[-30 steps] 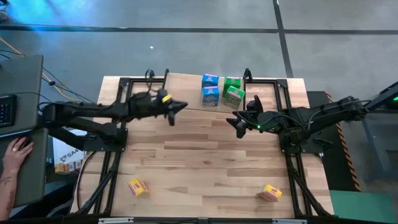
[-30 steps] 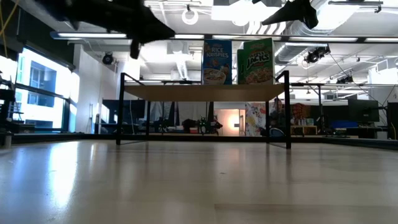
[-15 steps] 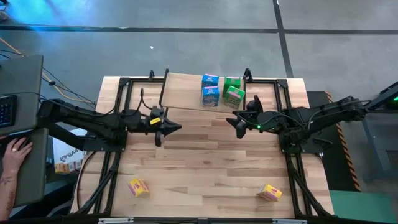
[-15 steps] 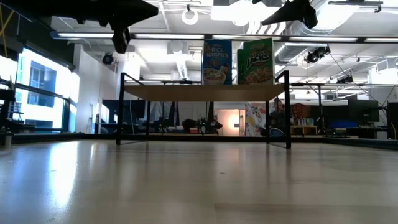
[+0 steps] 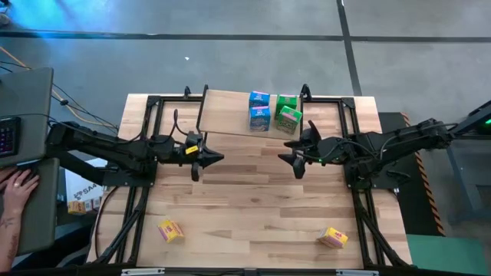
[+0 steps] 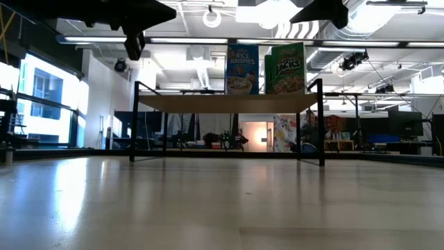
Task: Stack cereal on shelf
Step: Put the left yellow cereal box on the shelf, then put the yellow cereal box on the shelf aligned with the other yellow cereal box
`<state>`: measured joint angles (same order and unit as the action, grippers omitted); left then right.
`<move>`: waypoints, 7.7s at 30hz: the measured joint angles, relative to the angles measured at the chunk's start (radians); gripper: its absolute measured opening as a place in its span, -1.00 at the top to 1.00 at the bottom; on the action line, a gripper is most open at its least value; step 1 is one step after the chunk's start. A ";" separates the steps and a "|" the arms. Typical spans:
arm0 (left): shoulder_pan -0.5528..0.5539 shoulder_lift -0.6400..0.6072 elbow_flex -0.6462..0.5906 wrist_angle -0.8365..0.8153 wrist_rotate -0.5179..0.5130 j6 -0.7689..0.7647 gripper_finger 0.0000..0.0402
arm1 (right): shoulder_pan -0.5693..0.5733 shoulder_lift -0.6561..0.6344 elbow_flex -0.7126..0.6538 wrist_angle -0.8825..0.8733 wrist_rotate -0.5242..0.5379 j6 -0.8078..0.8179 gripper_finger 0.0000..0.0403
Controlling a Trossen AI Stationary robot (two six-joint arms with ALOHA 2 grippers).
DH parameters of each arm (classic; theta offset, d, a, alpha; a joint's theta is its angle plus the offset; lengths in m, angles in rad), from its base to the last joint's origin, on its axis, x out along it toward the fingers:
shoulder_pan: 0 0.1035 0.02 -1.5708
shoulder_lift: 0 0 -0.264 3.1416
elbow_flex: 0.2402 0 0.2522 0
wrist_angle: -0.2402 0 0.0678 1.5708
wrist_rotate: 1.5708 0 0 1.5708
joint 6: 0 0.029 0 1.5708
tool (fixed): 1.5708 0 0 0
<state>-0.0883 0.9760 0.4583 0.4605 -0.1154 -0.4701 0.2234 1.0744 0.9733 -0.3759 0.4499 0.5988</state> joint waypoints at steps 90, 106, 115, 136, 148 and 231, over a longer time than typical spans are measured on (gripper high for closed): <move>-0.927 0.383 0.421 -1.196 -0.018 0.262 -0.33 | 0.000 0.000 0.000 -0.078 0.011 0.178 -0.25; -0.897 0.372 0.388 -1.144 -0.006 0.262 0.10 | 0.000 0.000 0.000 -0.084 0.013 0.160 -0.25; -0.726 0.186 0.509 -1.361 -0.006 0.343 0.16 | 0.000 0.000 0.000 -0.110 0.023 0.160 -0.25; 0.345 0.154 0.796 -1.255 -0.120 0.984 0.15 | 0.000 0.000 0.000 -0.106 0.141 0.369 -0.25; 0.597 0.470 1.026 -1.373 0.050 1.041 0.15 | -0.001 0.000 0.000 -0.106 0.046 0.365 -0.25; 0.749 0.562 1.424 -1.557 0.235 0.742 -0.20 | -0.001 0.000 0.000 -0.182 0.011 0.316 -0.25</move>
<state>0.6609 1.5380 1.8820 -1.0962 0.1195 0.2717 0.2224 1.0740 0.9733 -0.5575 0.4614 0.9151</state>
